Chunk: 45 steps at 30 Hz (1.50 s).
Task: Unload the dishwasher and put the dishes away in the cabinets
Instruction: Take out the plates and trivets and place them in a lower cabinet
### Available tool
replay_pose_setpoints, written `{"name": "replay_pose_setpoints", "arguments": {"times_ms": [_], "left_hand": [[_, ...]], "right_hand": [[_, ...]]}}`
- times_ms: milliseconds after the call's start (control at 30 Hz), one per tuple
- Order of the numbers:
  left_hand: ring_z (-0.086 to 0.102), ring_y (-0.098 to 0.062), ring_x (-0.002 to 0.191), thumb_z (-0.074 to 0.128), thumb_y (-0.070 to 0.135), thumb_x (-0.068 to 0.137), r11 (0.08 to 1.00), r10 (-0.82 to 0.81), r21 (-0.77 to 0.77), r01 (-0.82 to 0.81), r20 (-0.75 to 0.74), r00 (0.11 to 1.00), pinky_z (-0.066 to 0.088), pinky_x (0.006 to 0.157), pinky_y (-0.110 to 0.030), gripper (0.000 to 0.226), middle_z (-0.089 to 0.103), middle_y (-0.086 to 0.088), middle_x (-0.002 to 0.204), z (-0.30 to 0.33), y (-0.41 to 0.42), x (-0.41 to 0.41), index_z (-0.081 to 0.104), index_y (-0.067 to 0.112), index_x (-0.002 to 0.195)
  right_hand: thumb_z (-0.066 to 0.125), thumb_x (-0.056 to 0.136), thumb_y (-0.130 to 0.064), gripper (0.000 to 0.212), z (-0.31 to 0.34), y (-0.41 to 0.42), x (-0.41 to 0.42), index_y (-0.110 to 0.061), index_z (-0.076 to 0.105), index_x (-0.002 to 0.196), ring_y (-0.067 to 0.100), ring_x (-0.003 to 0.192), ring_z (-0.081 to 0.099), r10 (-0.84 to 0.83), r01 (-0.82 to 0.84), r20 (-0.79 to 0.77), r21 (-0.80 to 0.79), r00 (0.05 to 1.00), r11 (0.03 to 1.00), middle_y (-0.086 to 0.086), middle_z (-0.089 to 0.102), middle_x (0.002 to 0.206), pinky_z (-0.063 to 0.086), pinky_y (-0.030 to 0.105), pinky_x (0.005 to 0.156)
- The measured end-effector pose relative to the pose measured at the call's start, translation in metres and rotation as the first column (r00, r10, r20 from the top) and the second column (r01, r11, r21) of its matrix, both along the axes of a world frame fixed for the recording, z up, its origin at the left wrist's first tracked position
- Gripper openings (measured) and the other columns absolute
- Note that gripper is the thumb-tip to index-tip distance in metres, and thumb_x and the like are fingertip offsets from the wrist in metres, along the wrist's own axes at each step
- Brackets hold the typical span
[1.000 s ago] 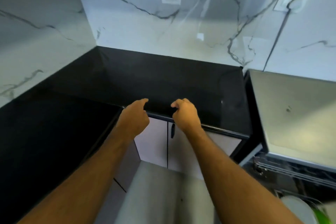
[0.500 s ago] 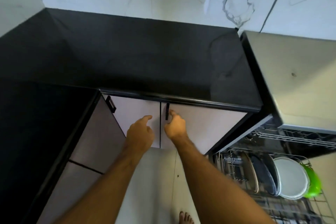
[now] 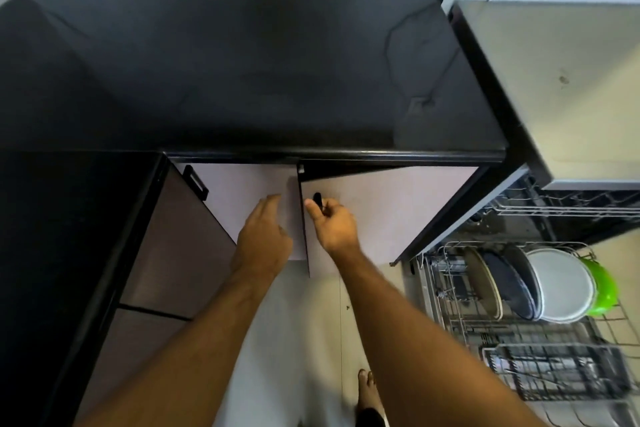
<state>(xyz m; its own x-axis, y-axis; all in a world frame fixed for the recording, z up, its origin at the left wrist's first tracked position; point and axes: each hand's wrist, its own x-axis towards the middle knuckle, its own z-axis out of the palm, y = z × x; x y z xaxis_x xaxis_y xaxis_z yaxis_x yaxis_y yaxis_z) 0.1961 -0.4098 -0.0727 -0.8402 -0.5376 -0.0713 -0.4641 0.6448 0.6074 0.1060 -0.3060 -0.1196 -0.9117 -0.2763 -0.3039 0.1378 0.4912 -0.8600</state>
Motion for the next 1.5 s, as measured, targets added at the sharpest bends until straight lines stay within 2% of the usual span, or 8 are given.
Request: {"name": "replay_pose_setpoints", "arguments": {"times_ms": [167, 400, 600, 733, 800, 1133, 1300, 1500], "left_hand": [[0.039, -0.024, 0.136, 0.049, -0.004, 0.088, 0.995, -0.059, -0.075, 0.058, -0.018, 0.998, 0.038, 0.103, -0.028, 0.064, 0.04, -0.008, 0.15, 0.028, 0.02, 0.017, 0.035, 0.011, 0.148], [0.039, -0.028, 0.139, 0.05, -0.011, 0.083, 0.969, -0.217, -0.131, 0.209, -0.051, 0.975, 0.043, 0.103, -0.031, 0.066, 0.042, -0.011, 0.15, 0.043, 0.086, 0.039, 0.039, 0.009, 0.146], [0.03, -0.025, 0.145, 0.042, -0.012, 0.084, 0.942, -0.304, -0.169, 0.289, -0.071, 0.95, 0.034, 0.114, -0.035, 0.066, 0.038, -0.012, 0.154, 0.042, 0.156, 0.043, 0.038, 0.007, 0.148], [0.028, -0.021, 0.146, 0.039, -0.011, 0.083, 0.948, -0.293, -0.137, 0.287, -0.025, 0.956, 0.029, 0.116, -0.033, 0.071, 0.034, -0.007, 0.157, 0.037, 0.197, 0.046, 0.035, 0.011, 0.15], [0.027, -0.02, 0.146, 0.038, -0.01, 0.083, 0.952, -0.284, -0.126, 0.28, -0.008, 0.959, 0.028, 0.117, -0.032, 0.071, 0.032, -0.007, 0.158, 0.039, 0.222, 0.046, 0.034, 0.012, 0.151], [0.04, -0.026, 0.139, 0.039, -0.012, 0.084, 0.957, -0.253, -0.15, 0.249, -0.009, 0.967, 0.037, 0.112, -0.037, 0.068, 0.039, -0.008, 0.153, 0.042, 0.321, 0.051, 0.04, 0.011, 0.148], [0.039, -0.026, 0.14, 0.041, -0.01, 0.085, 0.952, -0.254, -0.174, 0.251, 0.003, 0.967, 0.036, 0.112, -0.036, 0.067, 0.04, -0.007, 0.153, 0.044, 0.348, 0.061, 0.039, 0.011, 0.148], [0.036, -0.025, 0.142, 0.043, -0.011, 0.084, 0.959, -0.229, -0.168, 0.227, 0.007, 0.973, 0.035, 0.113, -0.036, 0.069, 0.039, -0.007, 0.154, 0.067, 0.373, 0.082, 0.038, 0.012, 0.149]], "right_hand": [[0.039, 0.065, -0.096, 0.079, 0.018, 0.044, 0.06, -0.024, 0.065, 0.082, 0.018, 0.08, 0.064, -0.117, 0.114, 0.028, 0.107, 0.993, 0.988, -0.005, 0.068, 0.081, 0.057, 0.037, 0.08], [0.045, 0.062, -0.095, 0.091, 0.038, 0.128, 0.111, -0.019, 0.069, 0.108, 0.021, 0.097, 0.064, -0.152, 0.135, 0.051, 0.251, 0.987, 0.959, -0.001, 0.069, 0.104, 0.053, 0.033, 0.083], [0.052, 0.056, -0.093, 0.078, 0.041, 0.222, 0.125, -0.022, 0.066, 0.086, 0.016, 0.084, 0.066, -0.157, 0.146, 0.027, 0.242, 0.987, 0.959, -0.003, 0.07, 0.085, 0.055, 0.033, 0.078], [0.068, 0.073, -0.069, 0.047, 0.042, 0.288, 0.127, -0.024, 0.058, 0.082, 0.011, 0.076, 0.06, -0.226, 0.218, 0.03, 0.167, 0.974, 0.962, -0.009, 0.064, 0.078, 0.044, 0.028, 0.069], [0.069, 0.079, -0.061, 0.042, 0.042, 0.318, 0.12, -0.022, 0.058, 0.087, 0.01, 0.075, 0.058, -0.228, 0.219, 0.046, 0.149, 0.973, 0.964, -0.007, 0.063, 0.079, 0.043, 0.027, 0.066], [0.053, 0.089, -0.058, 0.049, 0.047, 0.404, 0.081, -0.021, 0.059, 0.12, 0.023, 0.097, 0.056, -0.142, 0.129, 0.051, 0.211, 0.988, 0.969, 0.003, 0.061, 0.103, 0.04, 0.032, 0.082], [0.047, 0.09, -0.064, 0.062, 0.052, 0.419, 0.081, -0.021, 0.051, 0.135, 0.022, 0.103, 0.059, -0.055, 0.044, 0.039, 0.235, 0.998, 0.971, 0.005, 0.064, 0.117, 0.048, 0.037, 0.092], [0.055, 0.092, -0.059, 0.087, 0.059, 0.413, 0.123, -0.014, 0.018, 0.157, 0.033, 0.135, 0.045, -0.13, 0.118, 0.056, 0.188, 0.99, 0.975, 0.015, 0.044, 0.15, 0.04, 0.043, 0.109]]}}
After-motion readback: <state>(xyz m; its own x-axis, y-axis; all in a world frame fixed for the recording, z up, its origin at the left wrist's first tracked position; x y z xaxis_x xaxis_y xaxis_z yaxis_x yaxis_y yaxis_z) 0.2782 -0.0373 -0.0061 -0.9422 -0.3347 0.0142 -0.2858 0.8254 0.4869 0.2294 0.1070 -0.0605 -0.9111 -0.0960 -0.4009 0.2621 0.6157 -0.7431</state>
